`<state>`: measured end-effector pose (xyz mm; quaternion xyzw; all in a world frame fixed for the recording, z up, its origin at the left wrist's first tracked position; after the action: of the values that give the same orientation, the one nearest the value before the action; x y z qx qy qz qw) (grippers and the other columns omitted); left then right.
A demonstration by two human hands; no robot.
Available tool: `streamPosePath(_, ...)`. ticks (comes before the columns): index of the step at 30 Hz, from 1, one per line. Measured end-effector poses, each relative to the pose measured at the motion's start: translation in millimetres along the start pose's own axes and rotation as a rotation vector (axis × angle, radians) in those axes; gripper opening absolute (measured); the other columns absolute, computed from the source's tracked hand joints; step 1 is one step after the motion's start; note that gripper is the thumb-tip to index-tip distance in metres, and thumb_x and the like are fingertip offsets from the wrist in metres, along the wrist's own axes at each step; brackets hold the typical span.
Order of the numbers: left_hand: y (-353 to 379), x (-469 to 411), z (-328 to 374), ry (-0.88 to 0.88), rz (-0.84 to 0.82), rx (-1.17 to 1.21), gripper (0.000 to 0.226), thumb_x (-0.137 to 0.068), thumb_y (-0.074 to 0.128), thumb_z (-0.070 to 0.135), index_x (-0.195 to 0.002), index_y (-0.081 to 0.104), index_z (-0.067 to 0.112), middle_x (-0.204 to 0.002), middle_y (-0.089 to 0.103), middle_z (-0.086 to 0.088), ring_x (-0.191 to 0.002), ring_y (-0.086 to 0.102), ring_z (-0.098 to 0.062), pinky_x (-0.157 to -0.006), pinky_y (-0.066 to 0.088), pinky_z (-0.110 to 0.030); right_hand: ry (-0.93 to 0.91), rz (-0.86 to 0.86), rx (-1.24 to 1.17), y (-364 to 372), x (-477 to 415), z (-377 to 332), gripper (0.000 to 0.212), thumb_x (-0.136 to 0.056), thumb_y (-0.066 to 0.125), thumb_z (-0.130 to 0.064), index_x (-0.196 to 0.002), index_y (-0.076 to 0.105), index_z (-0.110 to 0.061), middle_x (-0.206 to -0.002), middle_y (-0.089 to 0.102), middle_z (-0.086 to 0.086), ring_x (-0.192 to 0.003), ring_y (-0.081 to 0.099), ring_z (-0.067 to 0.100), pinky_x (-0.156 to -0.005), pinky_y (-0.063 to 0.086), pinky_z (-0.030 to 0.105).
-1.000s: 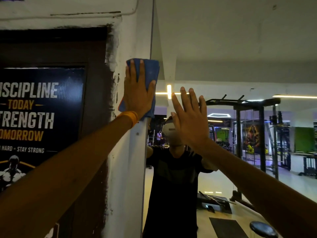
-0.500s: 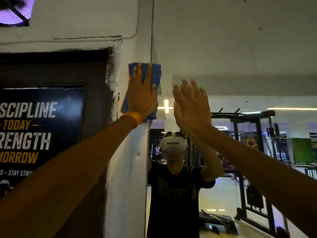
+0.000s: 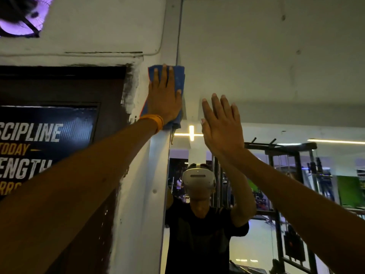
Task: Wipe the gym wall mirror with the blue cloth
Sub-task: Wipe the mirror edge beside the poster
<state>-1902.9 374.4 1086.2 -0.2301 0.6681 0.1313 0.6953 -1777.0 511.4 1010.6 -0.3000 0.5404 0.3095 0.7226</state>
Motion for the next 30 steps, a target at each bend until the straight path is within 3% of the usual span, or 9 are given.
streamPosePath(3,4,26,8,-0.002,0.057,0.006,0.078,-0.104,0.021,0.05,-0.162,0.004,0.001,-0.171,0.002,-0.021,-0.158,0.002,-0.04,-0.128,0.005,-0.048,0.01,0.004,0.008,2,-1,0,0.067,-0.104,0.01,-0.05,-0.164,0.014,-0.022,-0.172,0.009,0.01,-0.158,0.005,0.032,-0.128,0.006,0.051)
streamPosePath(6,11,81,8,0.131,0.069,0.129,0.088,-0.098,0.015,0.06,-0.16,0.012,-0.003,-0.168,0.009,-0.025,-0.156,0.0,-0.039,-0.125,-0.005,-0.044,0.009,-0.001,0.004,2,0,-1,0.064,-0.106,0.014,-0.049,-0.164,0.013,-0.022,-0.172,0.008,0.01,-0.158,0.004,0.032,-0.128,0.004,0.051)
streamPosePath(9,1,52,-2,0.152,0.008,0.105,0.098,-0.097,0.01,0.073,-0.16,0.009,-0.003,-0.168,0.005,-0.025,-0.154,-0.007,-0.035,-0.122,-0.011,-0.037,0.002,0.004,0.003,3,0,0,0.062,-0.108,0.021,-0.046,-0.165,0.011,-0.022,-0.172,0.005,0.01,-0.159,0.001,0.032,-0.128,0.004,0.052)
streamPosePath(12,-8,-16,-2,0.017,-0.004,0.014,0.075,-0.11,0.032,0.044,-0.162,-0.001,0.002,-0.171,-0.004,-0.021,-0.157,-0.004,-0.041,-0.128,-0.003,-0.045,0.011,0.01,-0.009,3,-1,0,0.064,-0.106,0.018,-0.047,-0.164,0.012,-0.022,-0.172,0.006,0.009,-0.159,0.002,0.031,-0.128,0.006,0.052)
streamPosePath(14,-8,-32,4,-0.045,0.027,0.009,0.071,-0.111,0.033,0.037,-0.162,-0.002,0.003,-0.171,-0.003,-0.019,-0.157,-0.002,-0.041,-0.129,0.005,-0.048,0.014,0.009,-0.013,4,0,1,0.064,-0.105,0.016,-0.048,-0.164,0.011,-0.023,-0.172,0.004,0.009,-0.159,0.0,0.03,-0.128,0.005,0.052)
streamPosePath(20,8,68,7,0.091,0.098,0.17,0.089,-0.099,0.006,0.067,-0.16,0.01,0.002,-0.168,0.01,-0.024,-0.156,0.0,-0.039,-0.127,0.004,-0.05,0.013,0.018,-0.003,7,0,1,0.065,-0.105,0.016,-0.048,-0.164,0.011,-0.022,-0.172,0.005,0.009,-0.159,0.001,0.031,-0.128,0.004,0.051)
streamPosePath(23,3,59,0,0.171,0.05,0.153,0.098,-0.093,-0.006,0.077,-0.155,0.001,0.003,-0.167,0.005,-0.022,-0.151,-0.01,-0.031,-0.123,-0.01,-0.042,0.011,0.024,-0.003,7,0,1,0.064,-0.106,0.016,-0.049,-0.164,0.012,-0.022,-0.172,0.007,0.01,-0.158,0.003,0.032,-0.128,0.005,0.052)
streamPosePath(26,-6,-2,0,0.101,0.013,0.05,0.082,-0.104,0.017,0.058,-0.161,-0.001,0.002,-0.17,-0.004,-0.019,-0.157,-0.01,-0.036,-0.121,-0.017,-0.034,0.016,0.015,0.008,8,-1,2,0.066,-0.105,0.008,-0.05,-0.164,0.011,-0.023,-0.172,0.006,0.01,-0.159,0.002,0.031,-0.128,0.007,0.053)
streamPosePath(30,-6,-37,-2,0.029,0.033,0.075,0.07,-0.111,0.035,0.036,-0.163,0.0,0.005,-0.172,-0.004,-0.017,-0.158,-0.007,-0.038,-0.126,-0.008,-0.039,0.01,0.011,0.004,7,0,1,0.068,-0.103,0.003,-0.052,-0.164,0.01,-0.023,-0.172,0.006,0.009,-0.159,0.002,0.031,-0.128,0.007,0.052)
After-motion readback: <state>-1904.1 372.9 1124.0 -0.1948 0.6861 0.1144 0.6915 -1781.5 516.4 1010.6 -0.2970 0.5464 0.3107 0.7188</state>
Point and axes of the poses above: each hand's wrist, its own x-axis away from the middle knuckle, its own y-axis out of the palm, z = x × y, the point moved 5 cm from there along -x, towards the middle knuckle
